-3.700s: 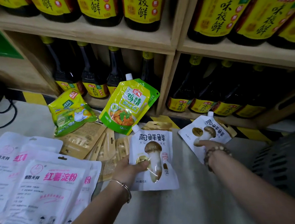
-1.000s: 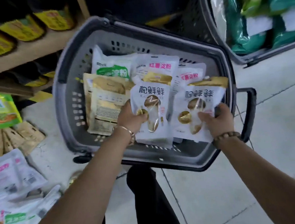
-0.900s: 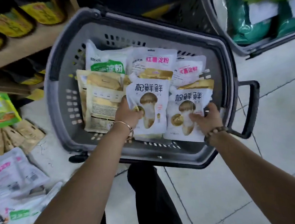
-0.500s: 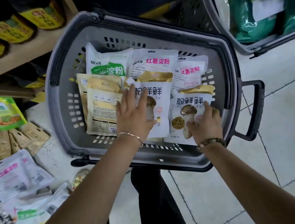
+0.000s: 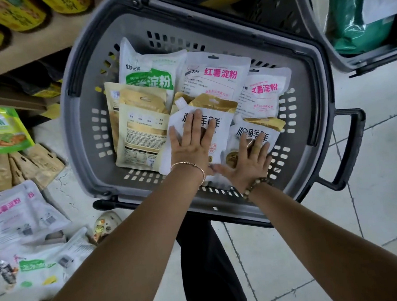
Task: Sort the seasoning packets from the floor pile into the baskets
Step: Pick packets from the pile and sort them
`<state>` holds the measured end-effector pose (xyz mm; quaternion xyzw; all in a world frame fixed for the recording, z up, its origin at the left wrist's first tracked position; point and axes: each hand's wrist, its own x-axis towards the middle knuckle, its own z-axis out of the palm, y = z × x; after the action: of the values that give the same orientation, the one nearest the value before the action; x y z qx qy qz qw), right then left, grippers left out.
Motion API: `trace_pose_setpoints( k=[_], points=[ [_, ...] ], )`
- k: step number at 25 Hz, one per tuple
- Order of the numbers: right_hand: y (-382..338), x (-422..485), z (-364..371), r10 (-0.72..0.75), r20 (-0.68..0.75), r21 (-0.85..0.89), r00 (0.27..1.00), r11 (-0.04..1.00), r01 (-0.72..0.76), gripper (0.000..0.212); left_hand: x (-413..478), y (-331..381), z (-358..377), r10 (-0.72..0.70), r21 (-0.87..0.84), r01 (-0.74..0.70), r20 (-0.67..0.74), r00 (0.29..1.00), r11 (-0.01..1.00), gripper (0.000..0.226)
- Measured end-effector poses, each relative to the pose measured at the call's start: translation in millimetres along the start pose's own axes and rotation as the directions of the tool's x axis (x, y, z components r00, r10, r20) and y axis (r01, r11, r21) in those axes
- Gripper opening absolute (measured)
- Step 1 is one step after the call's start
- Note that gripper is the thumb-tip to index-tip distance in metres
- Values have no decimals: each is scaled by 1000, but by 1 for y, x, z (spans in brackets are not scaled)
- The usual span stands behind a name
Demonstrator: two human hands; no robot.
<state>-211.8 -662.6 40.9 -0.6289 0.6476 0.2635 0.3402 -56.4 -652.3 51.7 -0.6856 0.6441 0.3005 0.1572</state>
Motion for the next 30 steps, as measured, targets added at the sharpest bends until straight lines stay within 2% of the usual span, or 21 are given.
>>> trace_pose_setpoints(
  k=[3,7,9,11,13,15,17,19,22,24,27,30],
  points=[
    [-11,9,10,78,-13,-68,997,995,-78,113,1,3,5,-14,23,15,-28,1000,1000,124],
    [-8,5,3,82,-43,-60,996,995,-85,111,-3,1,0,36,1,-36,-8,999,999,116],
    [-10,-1,-7,66,-116,-18,991,998,-68,108,-6,-3,-13,73,-89,-72,12,997,993,106],
    [-20,-8,-20,36,-226,60,973,998,-23,101,-14,-11,-31,73,-268,-72,-6,997,961,87],
    [-34,-16,-34,-45,-342,97,939,992,83,92,-31,-24,-46,-11,-464,-43,-113,993,885,70],
    [-53,-29,-45,-190,-441,118,877,957,267,85,-58,-44,-55,-155,-616,-24,-235,960,787,55],
    [-81,-49,-48,-336,-488,126,805,886,446,80,-95,-70,-54,-324,-739,21,-269,907,673,46],
    [-114,-74,-45,-461,-503,95,731,811,577,77,-138,-97,-47,-469,-829,69,-244,849,555,45],
    [-173,-113,-23,-645,-445,19,621,686,727,77,-205,-137,-24,-649,-894,133,-202,734,429,46],
    [-206,-136,1,-732,-362,-34,577,629,777,74,-249,-158,-2,-754,-936,165,-137,642,310,46],
    [-245,-166,50,-819,-130,-119,559,573,811,66,-307,-176,39,-870,-971,204,-12,492,128,45],
    [-269,-191,100,-825,106,-166,554,535,828,64,-351,-182,89,-919,-969,242,132,372,-41,44]
  ],
)
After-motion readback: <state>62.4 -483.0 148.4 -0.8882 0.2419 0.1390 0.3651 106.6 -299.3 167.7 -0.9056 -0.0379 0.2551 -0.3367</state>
